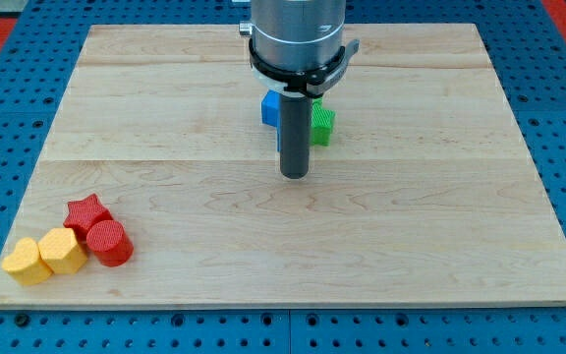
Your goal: Push the yellow heart left a bit
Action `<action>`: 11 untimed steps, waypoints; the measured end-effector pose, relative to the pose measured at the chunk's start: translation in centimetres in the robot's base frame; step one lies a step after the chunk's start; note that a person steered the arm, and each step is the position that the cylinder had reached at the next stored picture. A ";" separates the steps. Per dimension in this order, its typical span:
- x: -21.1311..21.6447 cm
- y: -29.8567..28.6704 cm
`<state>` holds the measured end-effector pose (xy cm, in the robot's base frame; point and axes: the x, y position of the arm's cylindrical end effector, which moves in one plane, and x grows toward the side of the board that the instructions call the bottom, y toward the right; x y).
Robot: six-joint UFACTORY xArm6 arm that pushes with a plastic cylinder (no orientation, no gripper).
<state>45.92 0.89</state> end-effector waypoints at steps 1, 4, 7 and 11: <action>0.0 0.0; 4.6 -0.5; 12.8 -8.2; 13.4 -22.2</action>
<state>59.32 -21.32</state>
